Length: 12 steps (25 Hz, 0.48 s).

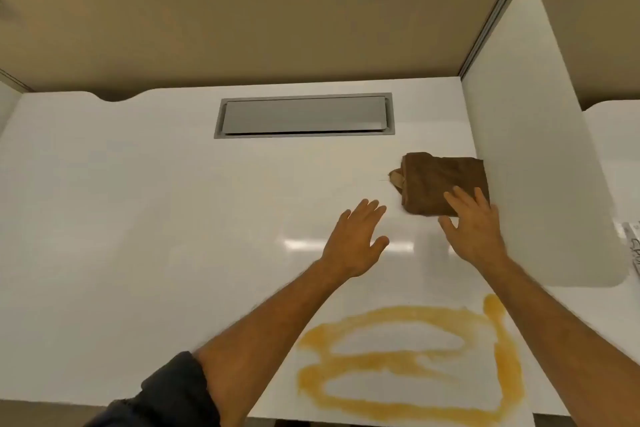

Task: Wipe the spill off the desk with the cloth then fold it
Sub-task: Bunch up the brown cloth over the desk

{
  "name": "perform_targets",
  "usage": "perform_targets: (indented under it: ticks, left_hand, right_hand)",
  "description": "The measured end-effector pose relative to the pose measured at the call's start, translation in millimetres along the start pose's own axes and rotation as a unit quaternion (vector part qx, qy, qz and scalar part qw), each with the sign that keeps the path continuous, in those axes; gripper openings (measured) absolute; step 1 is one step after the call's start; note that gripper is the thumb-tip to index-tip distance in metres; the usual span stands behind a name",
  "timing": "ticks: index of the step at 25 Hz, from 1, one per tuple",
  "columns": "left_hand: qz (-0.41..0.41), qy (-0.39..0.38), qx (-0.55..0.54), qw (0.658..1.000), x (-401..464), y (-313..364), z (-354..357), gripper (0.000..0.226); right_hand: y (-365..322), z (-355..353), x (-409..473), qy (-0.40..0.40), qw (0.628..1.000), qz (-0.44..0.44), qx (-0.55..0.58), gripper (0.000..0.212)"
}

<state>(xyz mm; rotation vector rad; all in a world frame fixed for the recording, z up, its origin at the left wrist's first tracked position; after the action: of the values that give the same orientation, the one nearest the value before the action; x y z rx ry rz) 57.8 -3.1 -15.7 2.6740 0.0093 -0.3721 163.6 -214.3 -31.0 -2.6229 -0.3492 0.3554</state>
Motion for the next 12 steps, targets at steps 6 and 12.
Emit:
perform_targets:
  ticks: [6, 12]
  left_hand:
    - [0.018, -0.012, 0.005, 1.0, 77.5, 39.3, 36.0, 0.062]
    - [0.018, -0.04, 0.085, 0.995, 121.3, 49.9, 63.4, 0.062]
  right_hand:
    - [51.5, 18.0, 40.0, -0.045, 0.999, 0.008, -0.013, 0.072]
    - [67.3, 29.5, 45.9, 0.001, 1.0, -0.021, 0.002, 0.059]
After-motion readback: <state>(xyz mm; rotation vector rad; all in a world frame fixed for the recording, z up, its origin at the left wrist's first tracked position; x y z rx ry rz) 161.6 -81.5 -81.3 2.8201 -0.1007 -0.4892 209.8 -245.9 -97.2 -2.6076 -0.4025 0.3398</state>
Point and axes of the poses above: each hand's wrist, its own x-axis towards the middle knuckle, its own z-axis out of the palm, y = z × x, the point moved 6 cm from there along x, towards the middle knuckle, and after that the axes turned 10 degrees about x, right-handed, at the moved point
